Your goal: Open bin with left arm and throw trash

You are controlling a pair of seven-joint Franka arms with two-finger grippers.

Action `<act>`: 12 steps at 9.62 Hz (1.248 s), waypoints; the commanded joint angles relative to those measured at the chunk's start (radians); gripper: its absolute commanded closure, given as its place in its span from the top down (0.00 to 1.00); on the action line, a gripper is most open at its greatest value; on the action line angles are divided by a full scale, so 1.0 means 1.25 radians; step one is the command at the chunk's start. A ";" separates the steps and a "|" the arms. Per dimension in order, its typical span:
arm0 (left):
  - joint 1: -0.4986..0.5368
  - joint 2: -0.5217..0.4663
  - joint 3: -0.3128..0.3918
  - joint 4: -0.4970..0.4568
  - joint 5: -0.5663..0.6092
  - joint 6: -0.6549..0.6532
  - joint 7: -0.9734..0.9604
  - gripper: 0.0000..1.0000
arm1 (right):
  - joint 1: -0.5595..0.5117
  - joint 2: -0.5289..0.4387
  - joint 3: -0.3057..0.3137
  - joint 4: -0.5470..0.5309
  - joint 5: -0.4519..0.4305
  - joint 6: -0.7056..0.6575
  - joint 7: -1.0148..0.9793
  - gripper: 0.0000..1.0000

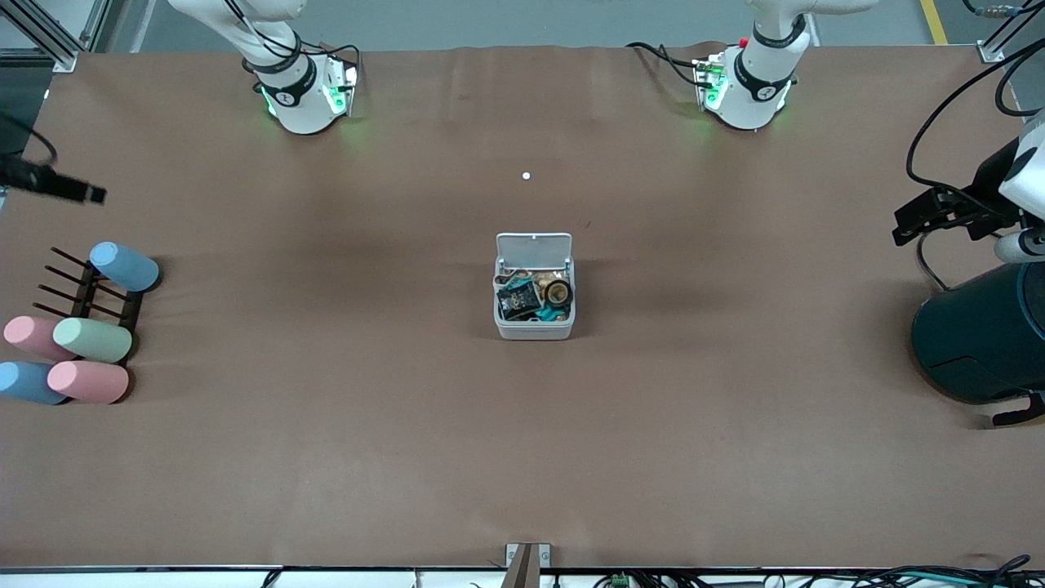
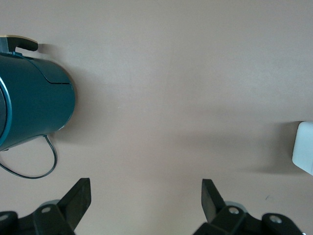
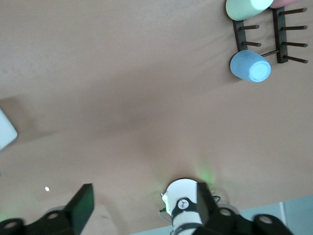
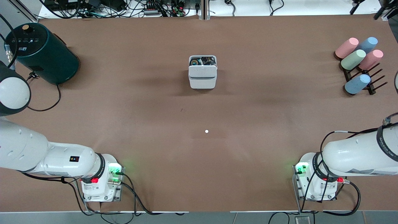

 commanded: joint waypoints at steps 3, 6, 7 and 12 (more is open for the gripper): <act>-0.001 0.010 0.003 0.045 0.000 -0.007 0.010 1.00 | 0.055 -0.024 0.017 0.014 -0.023 0.050 -0.024 1.00; -0.001 0.010 0.003 0.044 -0.004 -0.007 0.010 1.00 | 0.056 -0.025 0.017 -0.009 -0.069 0.066 -0.153 1.00; -0.001 0.010 0.003 0.044 -0.005 -0.009 0.011 1.00 | 0.056 -0.031 0.016 -0.035 -0.072 0.081 -0.162 1.00; -0.002 0.010 0.003 0.044 0.000 -0.012 0.010 1.00 | 0.063 -0.029 0.017 -0.033 -0.069 0.106 -0.151 1.00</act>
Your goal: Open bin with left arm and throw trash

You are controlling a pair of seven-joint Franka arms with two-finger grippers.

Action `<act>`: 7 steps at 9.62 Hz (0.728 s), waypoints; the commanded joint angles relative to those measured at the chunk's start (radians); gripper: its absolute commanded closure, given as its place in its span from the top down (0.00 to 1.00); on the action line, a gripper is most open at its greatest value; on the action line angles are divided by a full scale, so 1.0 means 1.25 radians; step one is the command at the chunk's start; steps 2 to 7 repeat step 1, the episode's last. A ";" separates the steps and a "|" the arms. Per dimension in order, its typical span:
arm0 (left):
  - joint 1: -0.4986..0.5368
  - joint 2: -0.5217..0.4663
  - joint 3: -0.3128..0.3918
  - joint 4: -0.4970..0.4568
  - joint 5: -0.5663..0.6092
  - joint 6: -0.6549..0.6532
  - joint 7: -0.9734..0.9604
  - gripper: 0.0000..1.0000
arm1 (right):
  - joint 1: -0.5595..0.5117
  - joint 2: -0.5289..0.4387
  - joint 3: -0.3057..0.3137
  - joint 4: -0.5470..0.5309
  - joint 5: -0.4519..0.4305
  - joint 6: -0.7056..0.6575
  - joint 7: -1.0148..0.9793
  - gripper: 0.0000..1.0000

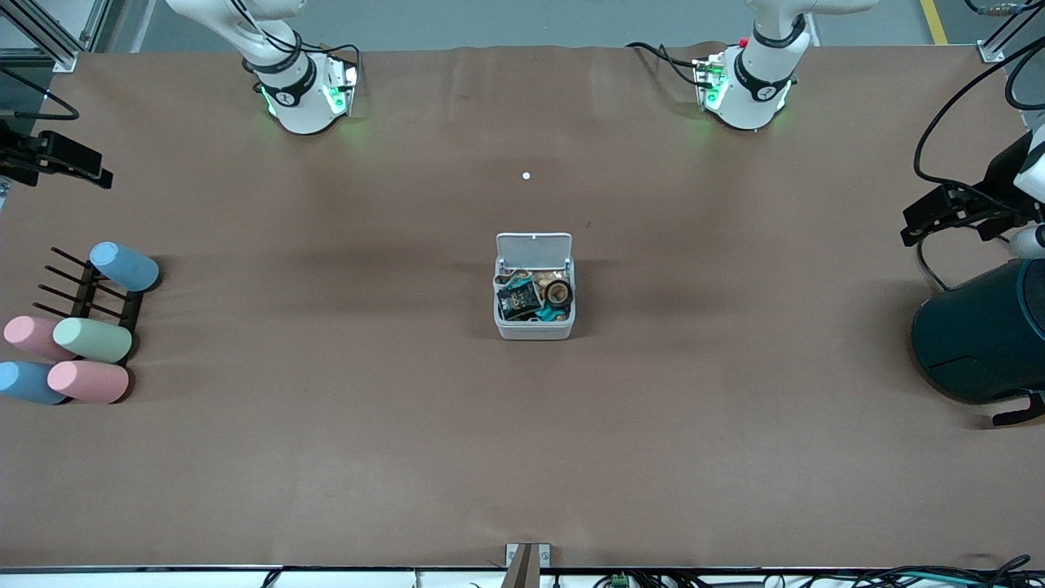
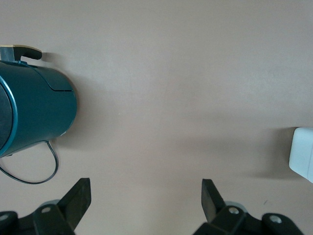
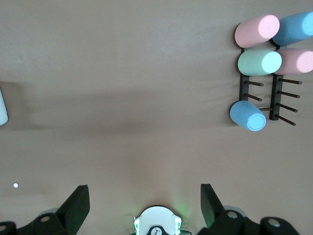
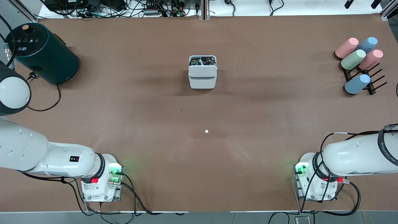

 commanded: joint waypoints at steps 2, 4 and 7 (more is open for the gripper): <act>-0.001 0.007 0.000 0.020 0.000 -0.018 0.008 1.00 | 0.004 -0.007 0.003 -0.005 -0.009 0.010 -0.007 1.00; -0.001 0.007 0.000 0.020 0.000 -0.018 0.008 1.00 | 0.004 -0.007 0.003 -0.005 -0.009 0.010 -0.007 1.00; -0.001 0.007 0.000 0.020 0.000 -0.018 0.008 1.00 | 0.004 -0.007 0.003 -0.005 -0.009 0.010 -0.007 1.00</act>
